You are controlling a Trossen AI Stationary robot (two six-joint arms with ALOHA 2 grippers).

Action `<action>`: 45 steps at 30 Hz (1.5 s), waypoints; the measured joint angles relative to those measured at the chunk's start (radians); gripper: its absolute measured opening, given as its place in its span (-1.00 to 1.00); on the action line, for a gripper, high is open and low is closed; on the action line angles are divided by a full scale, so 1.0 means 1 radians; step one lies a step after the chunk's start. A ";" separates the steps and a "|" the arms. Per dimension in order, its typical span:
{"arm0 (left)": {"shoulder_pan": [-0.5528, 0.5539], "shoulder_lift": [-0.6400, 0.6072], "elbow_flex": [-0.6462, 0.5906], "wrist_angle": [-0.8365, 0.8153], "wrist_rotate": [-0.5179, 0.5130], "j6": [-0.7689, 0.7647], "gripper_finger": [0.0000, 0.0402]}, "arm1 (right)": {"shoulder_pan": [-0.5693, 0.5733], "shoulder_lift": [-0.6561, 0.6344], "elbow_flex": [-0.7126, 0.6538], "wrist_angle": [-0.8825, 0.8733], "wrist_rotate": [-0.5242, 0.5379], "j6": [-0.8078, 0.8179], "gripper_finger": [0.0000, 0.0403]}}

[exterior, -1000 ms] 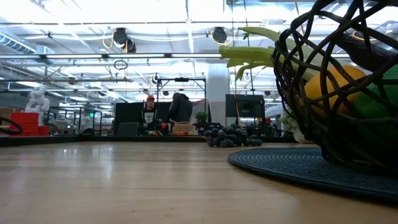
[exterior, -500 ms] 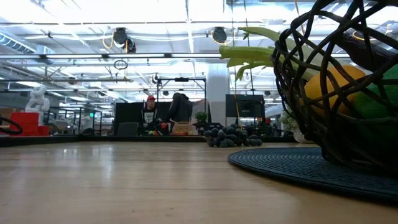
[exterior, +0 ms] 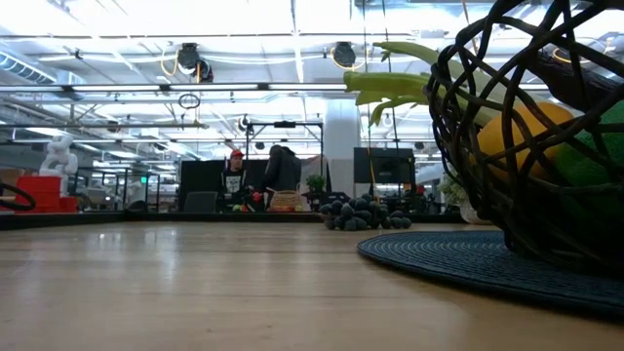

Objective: Build produce basket
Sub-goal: Put the green apple into the wire basket

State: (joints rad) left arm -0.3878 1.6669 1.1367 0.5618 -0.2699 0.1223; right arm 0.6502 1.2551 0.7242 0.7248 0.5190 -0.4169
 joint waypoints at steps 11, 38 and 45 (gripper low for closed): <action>0.000 0.063 0.097 -0.075 -0.023 -0.031 0.42 | -0.001 0.019 0.000 0.009 0.001 -0.049 0.90; -0.094 -0.134 0.098 -0.402 -0.377 -0.057 0.80 | 0.010 -0.025 0.000 -0.088 0.008 0.170 0.50; -0.106 -0.201 0.098 -0.617 -0.530 -0.110 0.62 | 0.036 -0.092 -0.001 -0.326 0.204 0.320 0.50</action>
State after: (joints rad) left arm -0.4942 1.4657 1.2350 -0.0554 -0.8002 0.0126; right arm 0.6860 1.1635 0.7235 0.3992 0.7233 -0.0974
